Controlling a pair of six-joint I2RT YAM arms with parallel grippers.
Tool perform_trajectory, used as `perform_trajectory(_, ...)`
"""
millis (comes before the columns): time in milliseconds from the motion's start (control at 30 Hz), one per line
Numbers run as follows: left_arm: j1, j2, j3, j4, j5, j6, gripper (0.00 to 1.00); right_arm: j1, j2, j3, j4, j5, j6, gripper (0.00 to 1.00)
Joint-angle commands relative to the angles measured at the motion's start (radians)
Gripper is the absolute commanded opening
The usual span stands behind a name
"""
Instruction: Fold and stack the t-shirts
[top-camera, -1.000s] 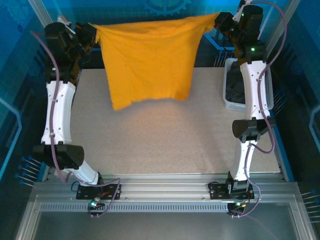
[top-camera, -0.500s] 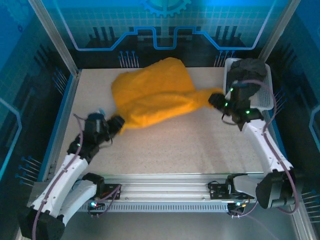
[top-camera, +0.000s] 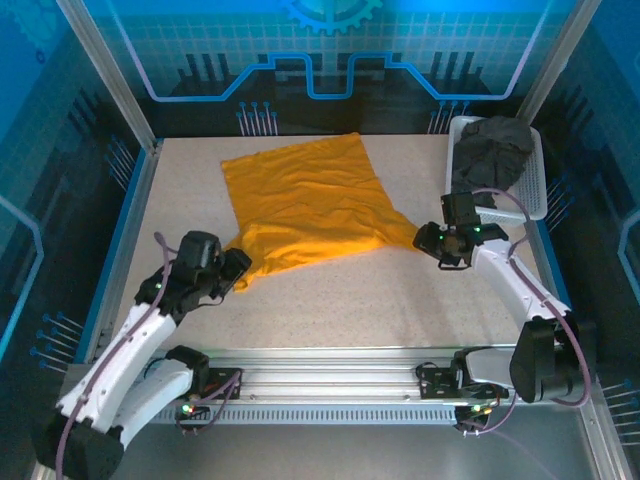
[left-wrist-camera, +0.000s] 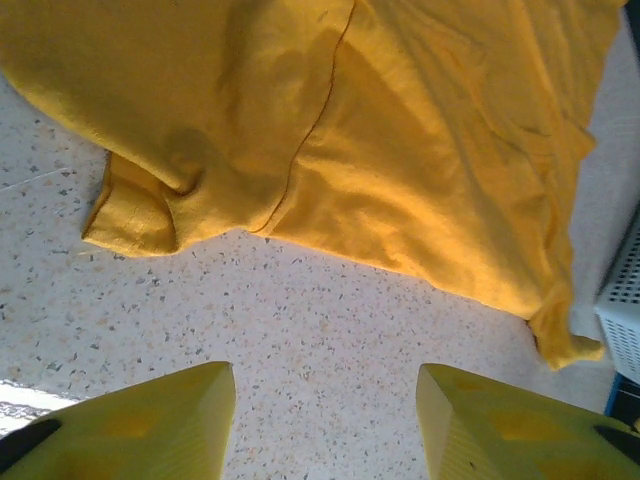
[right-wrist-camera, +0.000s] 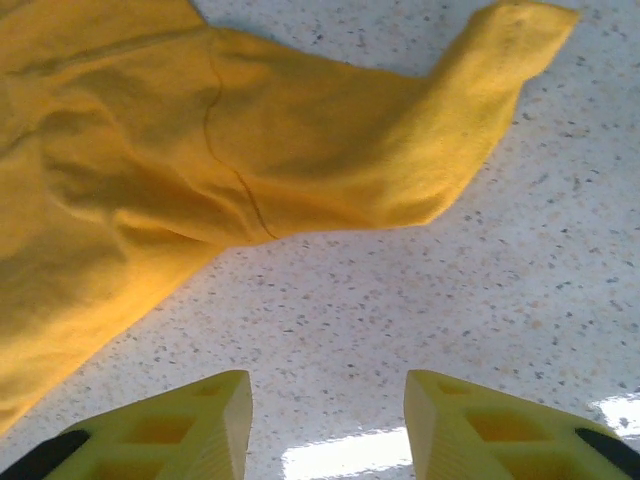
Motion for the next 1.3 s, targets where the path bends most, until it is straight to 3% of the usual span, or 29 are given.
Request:
perform_trajectory(0,-0.003,0.107,0.079,0.077,-0.022,0.039,0.5,0.034,0.05,0.06,0.02,-0.005,-0.029,0.41)
perform_trajectory(100,0.008,0.278,0.205,0.144,-0.011,0.139,0.45,0.069,0.104,0.102,0.024,-0.027,-0.034,0.4)
perform_trajectory(233,0.047,0.587,0.46,0.084,-0.001,0.408,0.38,0.106,0.141,0.134,0.013,-0.067,-0.025,0.39)
perform_trajectory(433,0.078,0.949,0.752,-0.08,-0.162,0.777,0.45,0.165,0.133,0.152,-0.03,-0.112,-0.004,0.39)
perform_trajectory(567,0.113,1.072,0.811,-0.129,-0.22,0.84,0.47,0.199,0.09,0.136,-0.059,-0.107,0.016,0.39)
perform_trajectory(667,0.134,1.056,0.754,-0.088,-0.252,0.896,0.47,0.208,0.061,0.122,-0.075,-0.11,0.027,0.39)
perform_trajectory(800,0.168,0.993,0.632,0.023,-0.194,0.943,0.49,0.208,0.05,0.11,-0.081,-0.112,0.029,0.4)
perform_trajectory(900,0.186,0.998,0.621,-0.02,-0.221,0.948,0.51,0.211,0.069,0.114,-0.077,-0.123,0.038,0.4)
perform_trajectory(1033,0.268,0.993,0.601,-0.191,-0.311,0.753,0.52,0.237,0.092,0.13,-0.062,-0.117,0.049,0.4)
perform_trajectory(1167,0.376,0.868,0.451,-0.14,-0.232,0.6,0.57,0.279,0.126,0.147,-0.044,-0.117,0.065,0.4)
perform_trajectory(1267,0.399,0.836,0.412,-0.154,-0.188,0.565,0.57,0.306,0.151,0.155,-0.036,-0.115,0.07,0.4)
